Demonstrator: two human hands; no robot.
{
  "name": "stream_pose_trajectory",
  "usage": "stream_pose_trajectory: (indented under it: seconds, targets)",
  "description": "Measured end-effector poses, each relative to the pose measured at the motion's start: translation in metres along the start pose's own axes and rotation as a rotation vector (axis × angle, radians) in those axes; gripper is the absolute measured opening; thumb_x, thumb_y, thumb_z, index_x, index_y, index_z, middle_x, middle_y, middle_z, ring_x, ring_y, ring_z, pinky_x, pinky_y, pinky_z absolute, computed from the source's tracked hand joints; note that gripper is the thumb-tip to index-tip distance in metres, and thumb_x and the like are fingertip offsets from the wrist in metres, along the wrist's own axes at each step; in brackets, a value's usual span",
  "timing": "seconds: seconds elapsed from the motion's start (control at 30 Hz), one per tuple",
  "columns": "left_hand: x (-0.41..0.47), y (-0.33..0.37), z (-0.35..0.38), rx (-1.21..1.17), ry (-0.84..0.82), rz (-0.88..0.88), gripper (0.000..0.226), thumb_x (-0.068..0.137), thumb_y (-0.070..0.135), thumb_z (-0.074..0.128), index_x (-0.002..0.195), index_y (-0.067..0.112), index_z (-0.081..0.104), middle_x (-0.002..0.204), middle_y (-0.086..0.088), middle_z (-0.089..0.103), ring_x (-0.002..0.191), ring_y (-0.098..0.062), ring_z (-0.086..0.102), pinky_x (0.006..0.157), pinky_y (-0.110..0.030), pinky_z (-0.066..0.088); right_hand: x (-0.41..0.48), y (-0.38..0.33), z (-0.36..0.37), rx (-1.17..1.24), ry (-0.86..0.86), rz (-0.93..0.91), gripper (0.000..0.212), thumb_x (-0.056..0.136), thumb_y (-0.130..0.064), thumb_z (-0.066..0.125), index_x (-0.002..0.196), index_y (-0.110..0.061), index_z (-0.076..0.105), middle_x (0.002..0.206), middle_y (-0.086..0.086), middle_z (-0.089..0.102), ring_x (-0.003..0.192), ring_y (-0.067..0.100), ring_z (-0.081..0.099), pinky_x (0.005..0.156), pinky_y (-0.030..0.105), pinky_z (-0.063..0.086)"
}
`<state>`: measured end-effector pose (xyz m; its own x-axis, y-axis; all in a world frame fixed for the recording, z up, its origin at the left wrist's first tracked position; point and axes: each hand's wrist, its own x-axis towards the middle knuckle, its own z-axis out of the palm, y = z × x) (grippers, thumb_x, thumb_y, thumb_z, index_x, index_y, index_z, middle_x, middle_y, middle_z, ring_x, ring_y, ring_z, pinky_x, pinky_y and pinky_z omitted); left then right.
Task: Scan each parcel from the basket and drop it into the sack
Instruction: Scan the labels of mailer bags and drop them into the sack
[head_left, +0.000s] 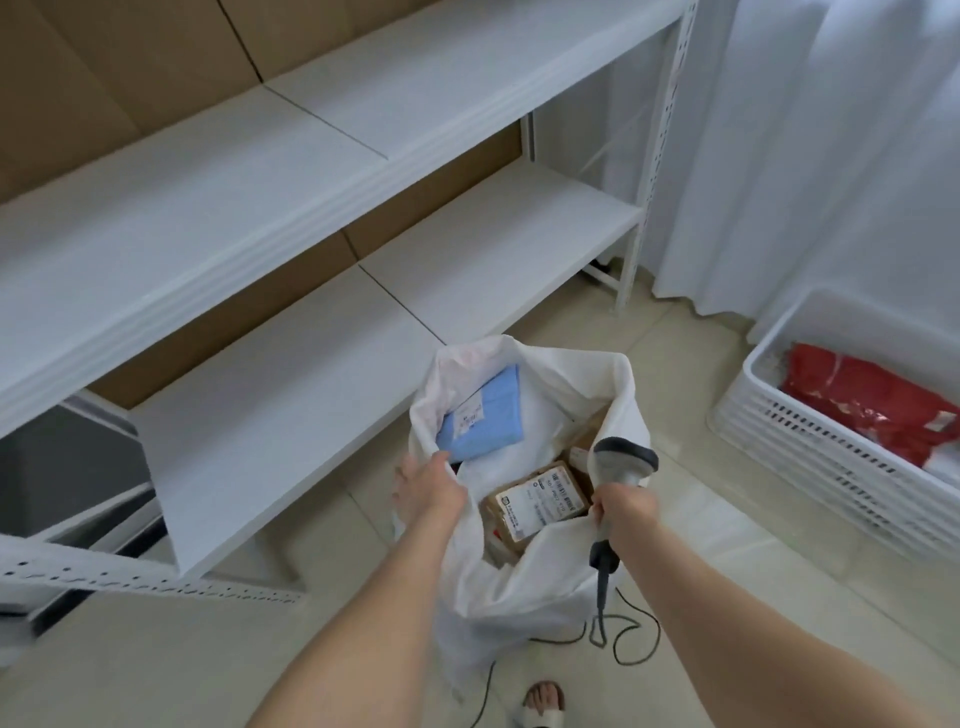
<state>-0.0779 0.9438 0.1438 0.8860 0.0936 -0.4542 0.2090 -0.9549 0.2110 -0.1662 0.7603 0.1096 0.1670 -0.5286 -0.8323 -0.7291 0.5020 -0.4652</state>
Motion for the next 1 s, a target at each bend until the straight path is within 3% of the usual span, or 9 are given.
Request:
stream_pose_trajectory:
  seconds: [0.07, 0.13, 0.2, 0.33, 0.43, 0.57, 0.67, 0.83, 1.0]
  targets:
    - [0.000, 0.019, 0.010, 0.171, -0.080, 0.272, 0.045, 0.088, 0.023, 0.058, 0.130, 0.038, 0.052, 0.146, -0.001, 0.034, 0.138, -0.019, 0.026, 0.109, -0.036, 0.030, 0.002, -0.001, 0.003, 0.030, -0.015, 0.027, 0.018, 0.082, -0.005, 0.060, 0.099, -0.004, 0.056, 0.073, 0.013, 0.055, 0.062, 0.026, 0.051, 0.059, 0.033, 0.045]
    - [-0.002, 0.034, 0.030, 0.318, -0.208, 0.348, 0.048, 0.086, 0.023, 0.062, 0.131, 0.038, 0.052, 0.152, -0.001, 0.025, 0.145, -0.023, 0.010, 0.114, -0.048, 0.018, 0.003, -0.001, 0.005, 0.071, -0.027, 0.025, 0.013, 0.080, -0.004, 0.059, 0.092, -0.003, 0.056, 0.070, 0.013, 0.055, 0.061, 0.025, 0.051, 0.063, 0.033, 0.045]
    - [0.001, 0.029, 0.044, 0.495, -0.349, 0.228, 0.057, 0.086, 0.028, 0.061, 0.139, 0.031, 0.043, 0.156, -0.005, 0.016, 0.146, -0.032, -0.001, 0.112, -0.063, 0.008, 0.003, -0.004, 0.002, 0.079, -0.022, 0.005, 0.011, 0.080, -0.002, 0.056, 0.090, -0.002, 0.056, 0.068, 0.014, 0.054, 0.059, 0.025, 0.050, 0.063, 0.033, 0.045]
    - [0.038, -0.035, 0.052, 0.765, -0.477, -0.181, 0.062, 0.082, 0.040, 0.052, 0.140, 0.023, 0.040, 0.151, -0.014, 0.029, 0.138, -0.044, 0.023, 0.109, -0.064, 0.020, 0.015, -0.003, -0.014, 0.098, 0.060, -0.005, 0.015, 0.086, -0.003, 0.056, 0.101, -0.004, 0.051, 0.070, 0.012, 0.052, 0.059, 0.024, 0.048, 0.060, 0.033, 0.043]
    - [0.045, -0.034, 0.040, 0.727, -0.458, -0.096, 0.063, 0.072, 0.036, 0.058, 0.131, 0.019, 0.046, 0.145, -0.011, 0.037, 0.134, -0.037, 0.032, 0.108, -0.054, 0.029, 0.017, 0.000, -0.016, 0.121, 0.072, 0.030, 0.018, 0.086, -0.003, 0.057, 0.103, -0.001, 0.052, 0.071, 0.014, 0.052, 0.060, 0.025, 0.049, 0.061, 0.033, 0.044]
    - [0.013, 0.033, 0.026, 0.612, -0.314, 0.223, 0.046, 0.088, 0.030, 0.055, 0.131, 0.016, 0.048, 0.141, -0.011, 0.036, 0.133, -0.030, 0.031, 0.106, -0.046, 0.033, 0.012, 0.005, -0.021, 0.028, 0.062, 0.035, 0.017, 0.086, 0.001, 0.056, 0.102, 0.001, 0.052, 0.071, 0.014, 0.049, 0.058, 0.024, 0.047, 0.056, 0.031, 0.042]
    - [-0.006, 0.068, 0.035, 0.565, -0.284, 0.338, 0.037, 0.091, 0.019, 0.049, 0.128, 0.013, 0.049, 0.138, -0.013, 0.039, 0.128, -0.029, 0.037, 0.101, -0.041, 0.040, 0.015, 0.010, -0.041, 0.018, 0.060, 0.018, 0.018, 0.086, 0.003, 0.056, 0.103, -0.001, 0.050, 0.072, 0.012, 0.046, 0.058, 0.022, 0.045, 0.051, 0.030, 0.040]
    - [-0.024, 0.099, 0.038, 0.470, -0.244, 0.391, 0.036, 0.093, 0.023, 0.052, 0.127, 0.011, 0.048, 0.134, -0.014, 0.041, 0.121, -0.030, 0.044, 0.097, -0.040, 0.043, 0.011, 0.009, -0.069, -0.019, 0.071, 0.027, 0.018, 0.084, 0.006, 0.055, 0.098, -0.003, 0.050, 0.073, 0.015, 0.047, 0.061, 0.025, 0.049, 0.053, 0.030, 0.042]
    - [-0.050, 0.123, 0.028, 0.343, -0.291, 0.338, 0.025, 0.089, 0.023, 0.054, 0.112, 0.012, 0.052, 0.125, -0.013, 0.046, 0.110, -0.029, 0.050, 0.089, -0.037, 0.047, -0.003, -0.008, -0.095, 0.016, -0.051, -0.006, 0.013, 0.083, 0.008, 0.055, 0.082, -0.004, 0.049, 0.065, 0.013, 0.047, 0.053, 0.020, 0.044, 0.056, 0.028, 0.042]
